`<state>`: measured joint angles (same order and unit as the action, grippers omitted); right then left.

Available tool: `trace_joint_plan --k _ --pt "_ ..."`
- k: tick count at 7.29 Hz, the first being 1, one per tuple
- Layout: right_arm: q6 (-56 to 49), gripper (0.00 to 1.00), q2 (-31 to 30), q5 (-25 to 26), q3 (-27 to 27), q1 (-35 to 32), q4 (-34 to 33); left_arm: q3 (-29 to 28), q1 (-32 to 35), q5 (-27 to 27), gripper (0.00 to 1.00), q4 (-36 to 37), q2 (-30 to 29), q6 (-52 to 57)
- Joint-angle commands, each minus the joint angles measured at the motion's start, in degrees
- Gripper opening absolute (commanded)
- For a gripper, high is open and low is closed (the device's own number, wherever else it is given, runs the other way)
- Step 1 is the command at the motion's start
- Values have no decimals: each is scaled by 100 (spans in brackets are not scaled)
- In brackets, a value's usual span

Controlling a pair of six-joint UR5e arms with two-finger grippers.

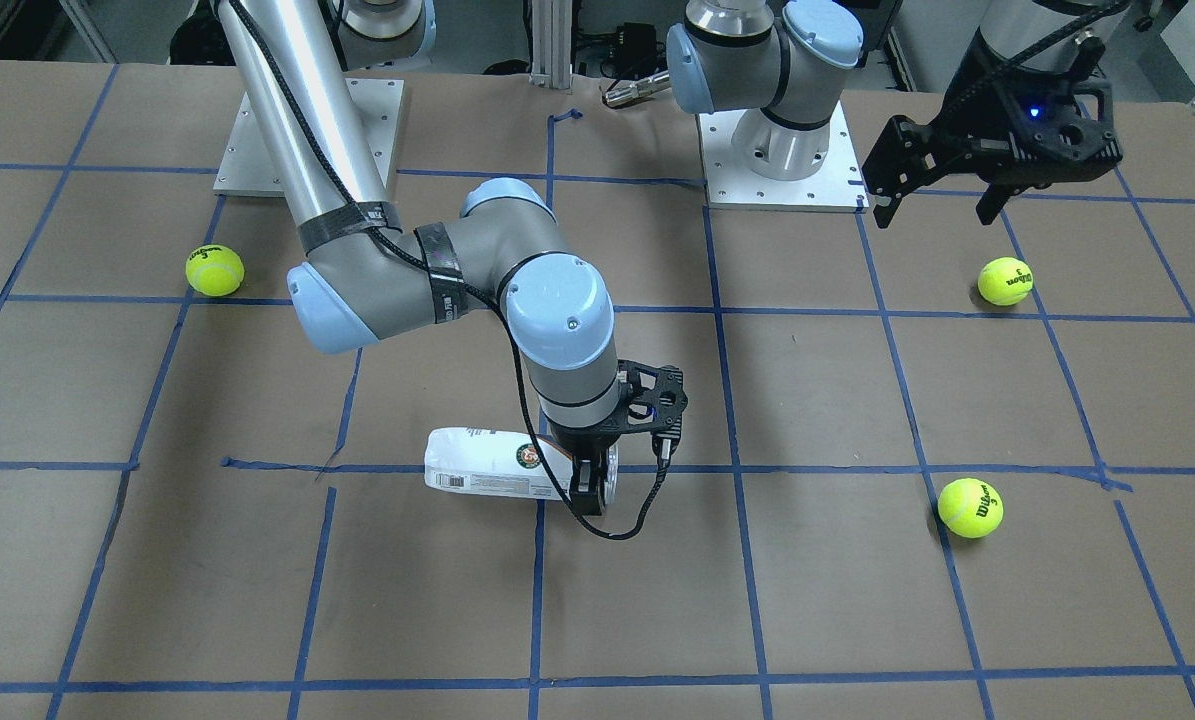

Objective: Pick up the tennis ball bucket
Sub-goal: 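Lay the can on its side and open the right gripper, then raise the right gripper away while the left gripper moves toward the can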

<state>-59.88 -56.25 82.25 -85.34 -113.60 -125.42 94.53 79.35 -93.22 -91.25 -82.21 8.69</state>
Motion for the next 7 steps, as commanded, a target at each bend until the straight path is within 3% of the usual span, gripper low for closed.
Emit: trace_joint_plan --k 1,4,7 --pt "81 100 -35 -43 96 -30 -70 -40 -8 -3 100 -16 -23 -8" --pt "378 100 -629 -34 202 302 51 -22 -25 49 100 -34 -93 -34" --pt "1232 100 -1570 19 176 785 1235 31 -43 67 100 63 -294 -269"
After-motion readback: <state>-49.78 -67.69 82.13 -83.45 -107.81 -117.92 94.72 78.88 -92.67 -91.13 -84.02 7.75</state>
